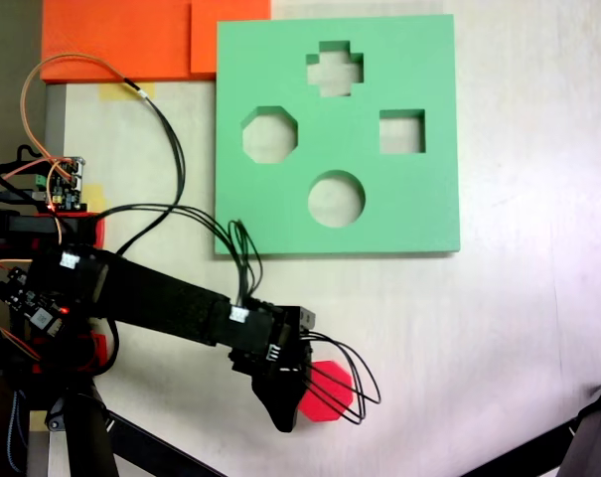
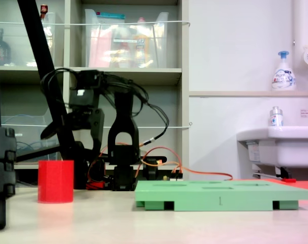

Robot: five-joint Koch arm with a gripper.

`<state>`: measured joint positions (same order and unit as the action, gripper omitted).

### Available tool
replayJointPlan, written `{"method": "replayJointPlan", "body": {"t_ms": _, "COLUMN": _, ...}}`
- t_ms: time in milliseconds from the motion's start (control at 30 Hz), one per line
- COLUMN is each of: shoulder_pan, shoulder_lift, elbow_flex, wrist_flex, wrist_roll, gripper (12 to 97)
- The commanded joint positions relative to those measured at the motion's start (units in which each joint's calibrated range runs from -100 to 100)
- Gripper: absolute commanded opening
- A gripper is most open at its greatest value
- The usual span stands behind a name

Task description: Put the octagonal pillar block into the corresponding hole

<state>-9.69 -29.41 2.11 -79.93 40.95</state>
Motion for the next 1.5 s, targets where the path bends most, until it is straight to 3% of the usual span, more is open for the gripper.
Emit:
{"method": "replayJointPlan", "body": {"t_ms": 0, "shoulder_pan": -0.5, "shoulder_lift": 2.5, "elbow_flex": 5.4, "wrist_flex": 2.7, "wrist_roll": -0.7, "gripper": 84.9}}
{"method": "replayJointPlan", "body": {"t_ms": 867, "shoulder_pan": -2.3, "shoulder_lift": 25.8, "elbow_flex": 14.4, "wrist_flex": 2.9, "wrist_roll": -3.0, "gripper": 83.7}}
{"method": "replayJointPlan", "body": {"t_ms": 900, "shoulder_pan": -2.2, "shoulder_lift": 26.6, "elbow_flex": 14.4, "wrist_flex": 2.9, "wrist_roll": -3.1, "gripper": 82.3}}
{"method": "replayJointPlan", "body": {"t_ms": 1000, "shoulder_pan": -2.1, "shoulder_lift": 27.7, "elbow_flex": 14.1, "wrist_flex": 2.7, "wrist_roll": -3.1, "gripper": 57.4}}
{"method": "replayJointPlan", "body": {"t_ms": 1133, "shoulder_pan": -1.9, "shoulder_lift": 27.9, "elbow_flex": 13.4, "wrist_flex": 2.5, "wrist_roll": -3.0, "gripper": 54.3}}
{"method": "replayJointPlan", "body": {"t_ms": 1267, "shoulder_pan": -1.7, "shoulder_lift": 28.0, "elbow_flex": 12.8, "wrist_flex": 0.1, "wrist_roll": -2.9, "gripper": 45.8}}
{"method": "replayJointPlan", "body": {"t_ms": 1467, "shoulder_pan": -1.5, "shoulder_lift": 28.4, "elbow_flex": 11.3, "wrist_flex": -4.3, "wrist_roll": -1.7, "gripper": 41.9}}
